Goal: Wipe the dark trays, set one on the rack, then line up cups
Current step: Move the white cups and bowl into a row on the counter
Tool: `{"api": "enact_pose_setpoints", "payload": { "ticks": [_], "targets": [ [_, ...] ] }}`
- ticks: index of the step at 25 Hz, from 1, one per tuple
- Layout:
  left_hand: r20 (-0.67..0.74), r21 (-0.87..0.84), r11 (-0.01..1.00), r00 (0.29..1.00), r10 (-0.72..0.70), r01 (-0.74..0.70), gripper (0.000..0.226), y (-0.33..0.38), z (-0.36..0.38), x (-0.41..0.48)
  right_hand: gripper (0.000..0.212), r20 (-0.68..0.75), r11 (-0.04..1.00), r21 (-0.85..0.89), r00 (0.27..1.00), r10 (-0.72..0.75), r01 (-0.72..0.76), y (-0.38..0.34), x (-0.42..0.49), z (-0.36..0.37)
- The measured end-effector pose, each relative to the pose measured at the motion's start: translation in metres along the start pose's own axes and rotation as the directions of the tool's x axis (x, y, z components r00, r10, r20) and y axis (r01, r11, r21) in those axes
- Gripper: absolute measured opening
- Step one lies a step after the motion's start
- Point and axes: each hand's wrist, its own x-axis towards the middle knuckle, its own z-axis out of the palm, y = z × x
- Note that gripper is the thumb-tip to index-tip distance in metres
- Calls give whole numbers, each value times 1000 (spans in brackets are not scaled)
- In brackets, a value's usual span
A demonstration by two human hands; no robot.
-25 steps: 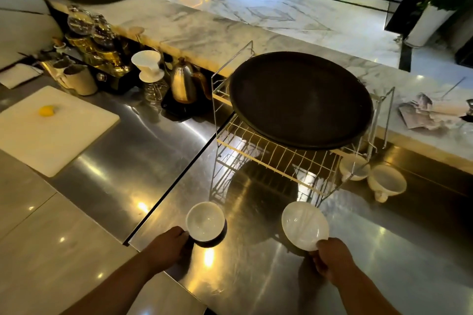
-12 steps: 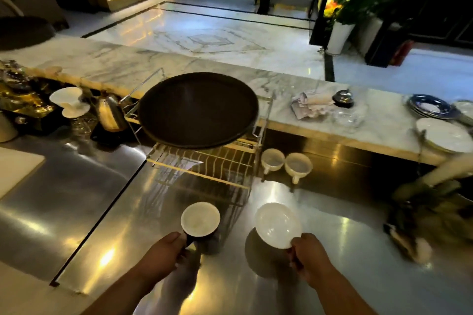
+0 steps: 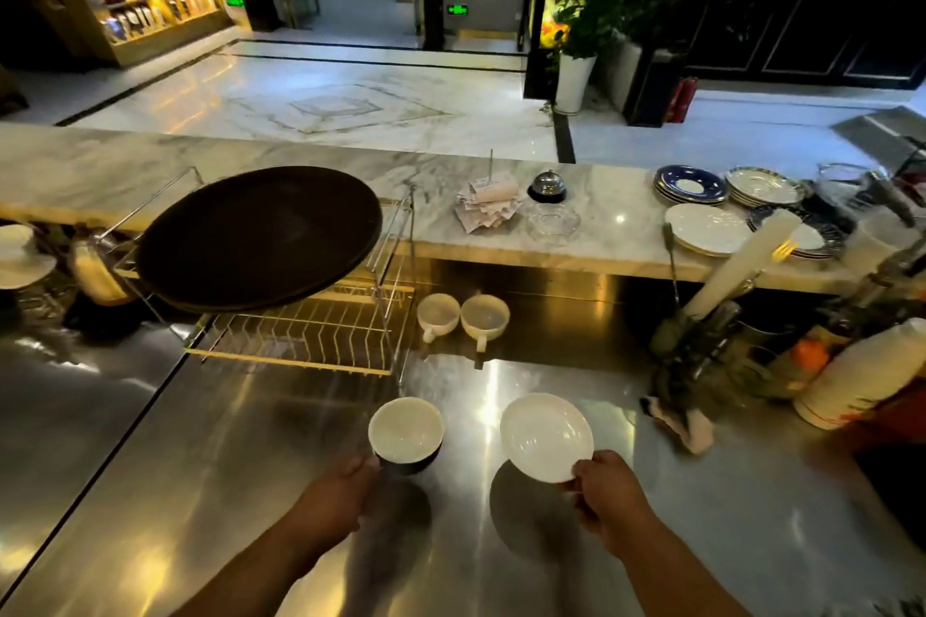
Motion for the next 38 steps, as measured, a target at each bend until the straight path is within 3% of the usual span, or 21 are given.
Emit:
{"api": "enact_pose_setpoints", "payload": {
  "ticks": [10, 20, 28, 38],
  "targets": [
    [169, 131, 973, 971, 168, -191, 26, 65, 38, 68, 18, -138, 997, 55, 988, 62, -55, -24, 29, -25],
    [257, 148, 975, 958, 124, -165, 29, 111, 83, 126, 23, -173, 986, 89, 973, 154, -140, -35, 76, -43],
    [162, 0, 999, 985, 52, -53, 29, 148, 142, 156, 35, -160, 968, 192, 968, 191, -159, -51, 150, -62],
    [130, -150, 989, 991, 34, -14, 29, 175, 188, 226, 27, -149, 958, 247, 972, 183, -143, -70, 242, -54]
  ]
}}
